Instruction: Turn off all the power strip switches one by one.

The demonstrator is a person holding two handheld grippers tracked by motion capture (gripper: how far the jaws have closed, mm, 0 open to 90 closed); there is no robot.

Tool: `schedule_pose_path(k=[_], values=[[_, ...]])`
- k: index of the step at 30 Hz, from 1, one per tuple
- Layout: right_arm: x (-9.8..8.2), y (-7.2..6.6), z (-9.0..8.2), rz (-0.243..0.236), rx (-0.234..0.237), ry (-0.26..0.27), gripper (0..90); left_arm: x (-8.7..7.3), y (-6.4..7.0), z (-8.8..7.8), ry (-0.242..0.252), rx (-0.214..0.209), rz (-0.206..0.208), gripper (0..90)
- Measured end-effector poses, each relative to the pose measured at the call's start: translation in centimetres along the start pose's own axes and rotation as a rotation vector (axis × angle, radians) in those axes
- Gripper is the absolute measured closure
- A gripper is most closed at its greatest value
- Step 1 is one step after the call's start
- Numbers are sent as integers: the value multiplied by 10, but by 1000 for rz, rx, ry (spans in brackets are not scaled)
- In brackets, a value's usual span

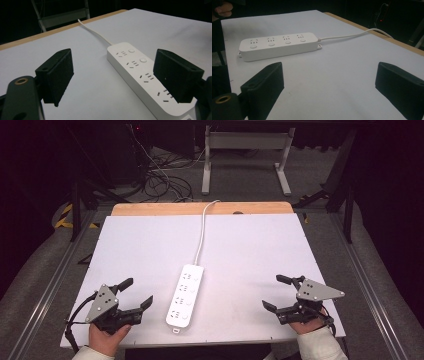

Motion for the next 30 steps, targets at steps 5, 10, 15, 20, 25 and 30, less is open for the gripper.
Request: schedule_pose_path(k=[5,10,15,20,25,30], values=[[-1,0,1,-3,6,-1,93,2,4,1,-33,24,78,194],[-1,-1,2,-3,11,-7,98,4,1,-3,-14,9,46,243],[-1,-2,2,-6,12,-6,101,5,-2,-6,-34,-44,-11,300],[-1,-3,3,-8,20,-9,104,7,0,-7,-81,-65,6,306],[-1,-4,3,-12,24,-10,106,12,-1,-9,-83,-65,10,329],[0,-5,4,-17,30,-5,107,21,-3,-9,-86,-77,-5,328]])
Point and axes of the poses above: each handheld gripper's, and its own axes: z roughly forward along the jaws, x roughly out of its top, y roughly to its right, the point moved 3 cm from there along z, roughly forward along the jaws, and after that the axes turned 15 degrees about -x, right-handed, at the moved point
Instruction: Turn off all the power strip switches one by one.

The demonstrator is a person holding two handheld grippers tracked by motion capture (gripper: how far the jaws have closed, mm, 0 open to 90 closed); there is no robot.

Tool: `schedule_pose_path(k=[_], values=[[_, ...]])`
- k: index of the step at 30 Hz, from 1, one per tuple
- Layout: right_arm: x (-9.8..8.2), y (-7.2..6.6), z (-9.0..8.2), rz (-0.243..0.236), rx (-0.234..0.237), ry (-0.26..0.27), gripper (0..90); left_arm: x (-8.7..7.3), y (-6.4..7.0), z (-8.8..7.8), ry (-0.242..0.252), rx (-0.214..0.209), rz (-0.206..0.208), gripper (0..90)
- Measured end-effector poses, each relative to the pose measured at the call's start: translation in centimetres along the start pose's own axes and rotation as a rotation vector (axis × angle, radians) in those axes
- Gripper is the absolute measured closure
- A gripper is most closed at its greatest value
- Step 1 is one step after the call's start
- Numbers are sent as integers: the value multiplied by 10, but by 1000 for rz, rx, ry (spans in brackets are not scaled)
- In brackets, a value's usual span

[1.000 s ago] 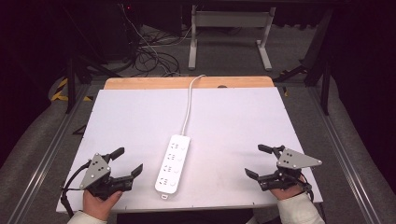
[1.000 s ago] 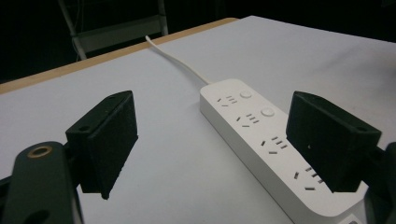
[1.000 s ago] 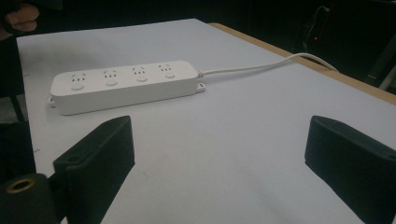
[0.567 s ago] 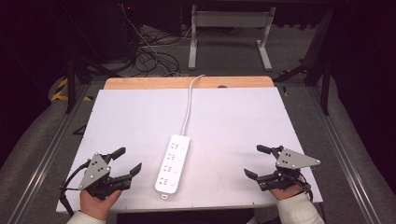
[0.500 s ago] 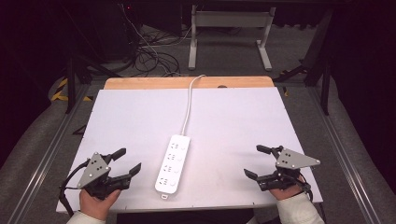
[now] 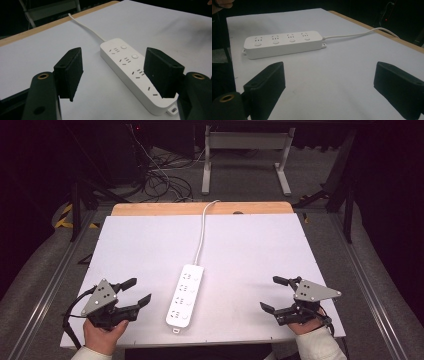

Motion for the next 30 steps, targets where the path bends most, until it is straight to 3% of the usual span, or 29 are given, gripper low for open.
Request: schedule_pose_path(k=[7,11,12,13,18,30], values=[[0,-1,0,-2,4,-5,107,7,0,7,-1,2,-3,261],[0,-1,0,-6,5,-1,107,14,0,8,-3,-24,-2,308],[0,-1,0,-6,6,-1,107,15,0,10,-10,-37,-2,360],[0,-1,0,-5,7,-1,107,16,-1,12,-20,-51,-6,417],[0,-1,0,-4,11,0,107,21,-3,27,-69,-54,0,386],[-1,-1,0,1,16,1,107,35,-7,66,-127,-99,1,421]])
Point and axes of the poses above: each handheld gripper's, and its own axes: z roughly forward along the jaws, x roughly out of its top, y roughly to its right, the point moved 3 cm from there along z, roughly forward along the jaws, and after that the axes turned 15 degrees about -x, right-handed, at the moved point
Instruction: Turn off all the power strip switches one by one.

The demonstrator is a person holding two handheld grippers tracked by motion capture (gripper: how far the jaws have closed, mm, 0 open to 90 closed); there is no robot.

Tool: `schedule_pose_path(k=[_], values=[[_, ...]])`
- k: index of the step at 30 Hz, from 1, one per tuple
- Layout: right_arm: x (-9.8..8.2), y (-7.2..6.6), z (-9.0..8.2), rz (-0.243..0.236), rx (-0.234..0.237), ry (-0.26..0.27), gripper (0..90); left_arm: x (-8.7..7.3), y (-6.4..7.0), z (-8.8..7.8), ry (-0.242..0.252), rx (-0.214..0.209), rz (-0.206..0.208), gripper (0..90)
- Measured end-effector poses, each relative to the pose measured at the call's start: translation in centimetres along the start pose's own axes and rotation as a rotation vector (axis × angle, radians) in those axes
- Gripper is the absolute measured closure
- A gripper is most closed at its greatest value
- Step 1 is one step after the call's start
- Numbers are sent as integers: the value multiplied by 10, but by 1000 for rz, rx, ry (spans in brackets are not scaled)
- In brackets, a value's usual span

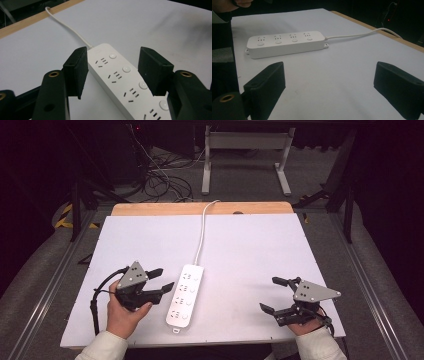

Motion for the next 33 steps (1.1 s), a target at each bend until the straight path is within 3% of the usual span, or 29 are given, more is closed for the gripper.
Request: schedule_pose_path(k=[11,25,28,29,33], values=[[0,0,0,-1,3,0,107,13,-1,30,-54,-35,15,446],[-1,0,1,-3,10,-1,107,18,-4,42,-84,-65,10,519],[-1,0,1,-3,11,-1,107,18,-6,45,-110,-65,10,622],[-1,0,1,0,13,1,107,18,-7,46,-110,-64,11,704],[-1,0,1,-1,14,1,107,18,-12,51,-103,-75,-15,770]])
Point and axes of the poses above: each handheld gripper's, and its own axes: z roughly forward along the jaws, x roughly out of its top, y roughly to its right, the point moved 3 cm from there along z, roughly forward along the jaws, and after that the axes turned 15 degrees about -x, right-handed, at the moved point
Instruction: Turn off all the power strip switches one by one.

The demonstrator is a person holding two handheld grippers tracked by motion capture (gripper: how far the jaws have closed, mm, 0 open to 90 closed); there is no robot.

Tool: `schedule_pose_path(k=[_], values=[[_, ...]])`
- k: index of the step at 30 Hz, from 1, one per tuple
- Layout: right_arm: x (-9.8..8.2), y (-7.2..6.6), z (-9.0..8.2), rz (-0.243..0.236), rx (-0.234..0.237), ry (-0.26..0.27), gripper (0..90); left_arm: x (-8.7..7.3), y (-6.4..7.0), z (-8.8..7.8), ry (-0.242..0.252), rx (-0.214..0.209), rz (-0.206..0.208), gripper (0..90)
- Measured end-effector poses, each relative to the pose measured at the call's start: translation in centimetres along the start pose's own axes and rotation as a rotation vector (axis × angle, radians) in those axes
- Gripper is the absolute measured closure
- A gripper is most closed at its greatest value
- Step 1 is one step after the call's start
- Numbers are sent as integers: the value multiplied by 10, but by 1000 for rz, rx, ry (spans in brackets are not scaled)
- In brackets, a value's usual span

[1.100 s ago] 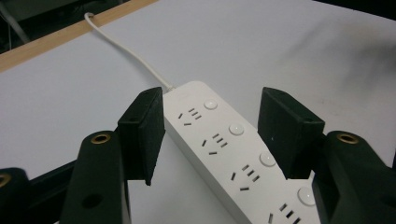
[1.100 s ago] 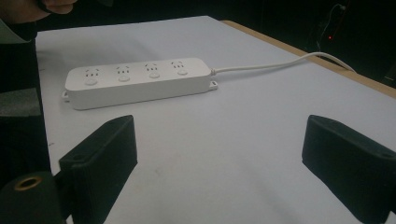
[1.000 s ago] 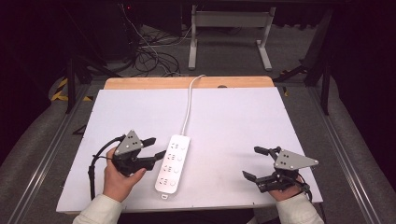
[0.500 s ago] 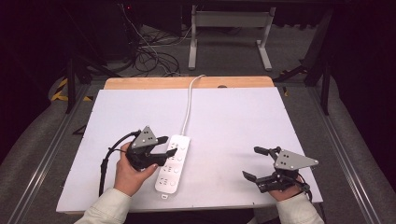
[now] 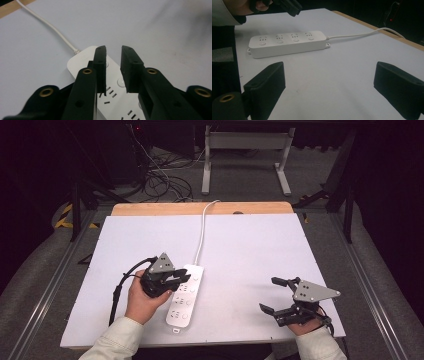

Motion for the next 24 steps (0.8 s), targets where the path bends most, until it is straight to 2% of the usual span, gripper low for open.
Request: schedule_pose_path(k=[1,2,3,4,5,6,8,10,16,20,22,24], values=[[0,0,0,0,1,0,107,1,0,1,1,19,6,848],[0,0,0,0,1,0,107,3,-2,1,0,62,20,896],[0,0,0,1,2,-1,107,3,-2,1,0,62,20,900],[0,0,0,1,2,-1,107,3,-1,2,2,34,13,900],[0,0,0,0,2,0,107,5,-2,4,-10,43,27,900],[0,0,0,0,3,0,107,5,-2,5,-21,39,15,900],[0,0,0,1,4,-1,107,6,-4,9,-34,1,0,900],[0,0,0,0,4,-1,107,6,-6,13,-46,-13,-9,900],[0,0,0,0,8,1,107,8,-14,21,-73,-39,-40,900],[0,0,0,-2,11,-2,109,9,-20,27,-107,-67,-76,900],[0,0,0,-2,13,-1,109,9,-23,30,-114,-77,-106,900],[0,0,0,-2,13,-1,109,10,-25,32,-130,-73,-117,900]])
Point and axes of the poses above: each handheld gripper's, and its own axes: z roughly forward along the jaws, x roughly out of its top, y roughly to its right, the point moved 3 cm from there along z, roughly forward along the jaws, and after that the axes turned 15 degrees about -x, right-handed, at the moved point
